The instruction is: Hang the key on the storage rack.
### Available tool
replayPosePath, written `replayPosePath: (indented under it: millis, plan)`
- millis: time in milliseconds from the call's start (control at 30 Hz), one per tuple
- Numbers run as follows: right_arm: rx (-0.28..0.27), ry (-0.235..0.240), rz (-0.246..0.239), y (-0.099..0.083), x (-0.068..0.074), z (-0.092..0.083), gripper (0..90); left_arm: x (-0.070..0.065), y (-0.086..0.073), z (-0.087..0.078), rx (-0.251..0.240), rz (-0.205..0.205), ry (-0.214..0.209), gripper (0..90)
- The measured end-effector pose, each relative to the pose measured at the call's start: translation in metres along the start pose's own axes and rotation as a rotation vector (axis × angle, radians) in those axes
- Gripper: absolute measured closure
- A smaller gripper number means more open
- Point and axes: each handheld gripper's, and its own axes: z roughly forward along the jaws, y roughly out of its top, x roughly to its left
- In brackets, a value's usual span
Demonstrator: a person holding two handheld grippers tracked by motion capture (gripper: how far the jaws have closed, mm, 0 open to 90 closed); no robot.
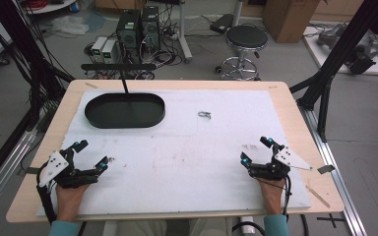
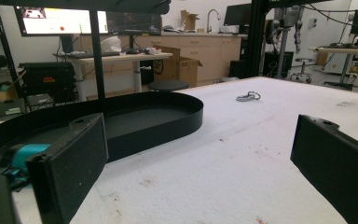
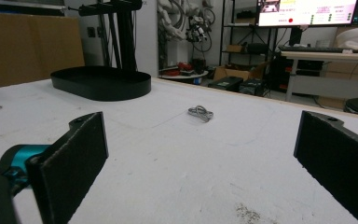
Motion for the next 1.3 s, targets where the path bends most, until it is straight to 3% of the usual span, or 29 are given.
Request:
replayPosePath:
  millis: [900, 1000, 1167, 1267, 1300]
  plan:
    - [0.013, -0.022, -0.011, 0.001, 0.001, 0.002, 2.3, 0.000, 0.000, 0.000, -0.002, 0.001, -0.003, 4.3]
    - [0.040, -0.017, 0.006, 0.003, 0.000, 0.005, 2.2, 0.000, 0.000, 0.000, 0.000, 0.004, -0.003, 4.3]
    - [0.073, -0.016, -0.007, 0.014, -0.003, 0.012, 2.2, 0.000, 0.000, 0.000, 0.002, 0.003, -0.004, 4.3]
    - [0.102, 0.004, -0.030, 0.027, -0.007, 0.021, 2.2, 0.000, 0.000, 0.001, 0.004, -0.003, -0.004, 4.3]
    - [0.129, 0.030, -0.033, 0.036, -0.009, 0.029, 2.2, 0.001, 0.000, 0.001, 0.006, 0.000, -0.003, 4.3]
